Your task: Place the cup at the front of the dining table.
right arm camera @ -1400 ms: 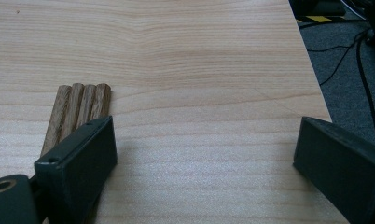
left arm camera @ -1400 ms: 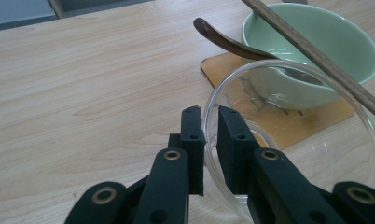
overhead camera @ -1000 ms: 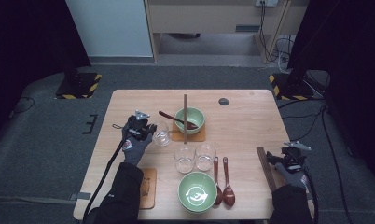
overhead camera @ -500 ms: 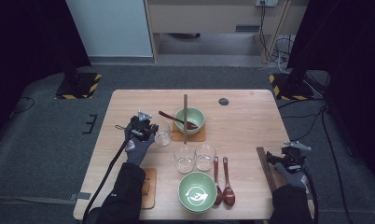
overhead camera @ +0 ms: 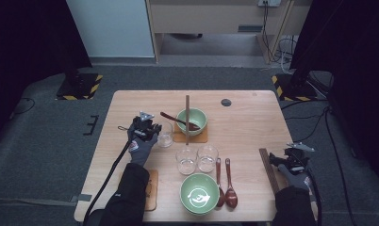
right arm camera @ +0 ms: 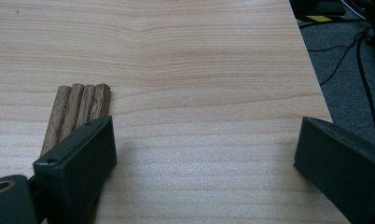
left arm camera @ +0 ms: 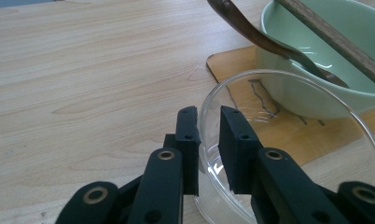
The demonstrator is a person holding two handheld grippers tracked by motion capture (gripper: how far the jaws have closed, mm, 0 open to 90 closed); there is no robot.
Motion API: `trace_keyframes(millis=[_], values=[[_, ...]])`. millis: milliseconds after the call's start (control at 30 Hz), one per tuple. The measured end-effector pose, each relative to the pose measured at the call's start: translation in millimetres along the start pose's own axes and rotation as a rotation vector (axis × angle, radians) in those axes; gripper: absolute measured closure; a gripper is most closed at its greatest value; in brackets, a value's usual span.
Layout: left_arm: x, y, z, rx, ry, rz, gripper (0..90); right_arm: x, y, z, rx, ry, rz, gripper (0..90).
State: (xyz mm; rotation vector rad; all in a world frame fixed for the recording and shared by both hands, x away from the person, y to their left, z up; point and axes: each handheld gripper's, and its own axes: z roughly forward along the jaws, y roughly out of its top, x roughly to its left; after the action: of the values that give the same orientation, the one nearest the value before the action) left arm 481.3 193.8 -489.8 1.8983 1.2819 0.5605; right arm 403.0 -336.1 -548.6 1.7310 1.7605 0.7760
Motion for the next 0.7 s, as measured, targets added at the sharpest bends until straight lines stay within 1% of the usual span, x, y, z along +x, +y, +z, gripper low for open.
trace_keyframes(millis=[267, 400, 433, 500, 567, 600, 667, 700], values=[[-0.1, 1.1, 1.8, -0.001, 0.000, -0.004, 77.4, 0.0, 0.0, 0.1, 0.000, 0.000, 0.000, 5.4], [0.6, 0.6, 2.2, -0.008, -0.010, -0.010, 76.8, 0.0, 0.1, 0.1, 0.000, 0.000, 0.000, 5.4], [1.3, 0.3, 2.2, -0.010, -0.018, -0.014, 75.8, 0.0, 0.1, 0.1, 0.000, 0.000, 0.000, 5.4], [1.5, 0.0, 1.4, -0.019, -0.034, -0.026, 72.0, 0.0, 0.1, 0.1, 0.000, 0.000, 0.000, 5.4], [1.2, 0.1, -1.0, -0.039, -0.054, -0.031, 66.2, 0.0, 0.1, 0.1, 0.000, 0.000, 0.000, 5.3], [0.9, 0.4, -2.7, -0.047, -0.059, -0.031, 63.6, 0.0, 0.1, 0.1, 0.000, 0.000, 0.000, 5.4], [0.3, 1.2, -6.7, -0.066, -0.053, -0.019, 56.9, 0.0, 0.1, 0.1, 0.000, 0.000, 0.000, 5.3], [0.6, 1.7, -9.6, -0.070, -0.056, -0.015, 55.4, 0.0, 0.1, 0.1, 0.000, 0.000, 0.000, 5.3]])
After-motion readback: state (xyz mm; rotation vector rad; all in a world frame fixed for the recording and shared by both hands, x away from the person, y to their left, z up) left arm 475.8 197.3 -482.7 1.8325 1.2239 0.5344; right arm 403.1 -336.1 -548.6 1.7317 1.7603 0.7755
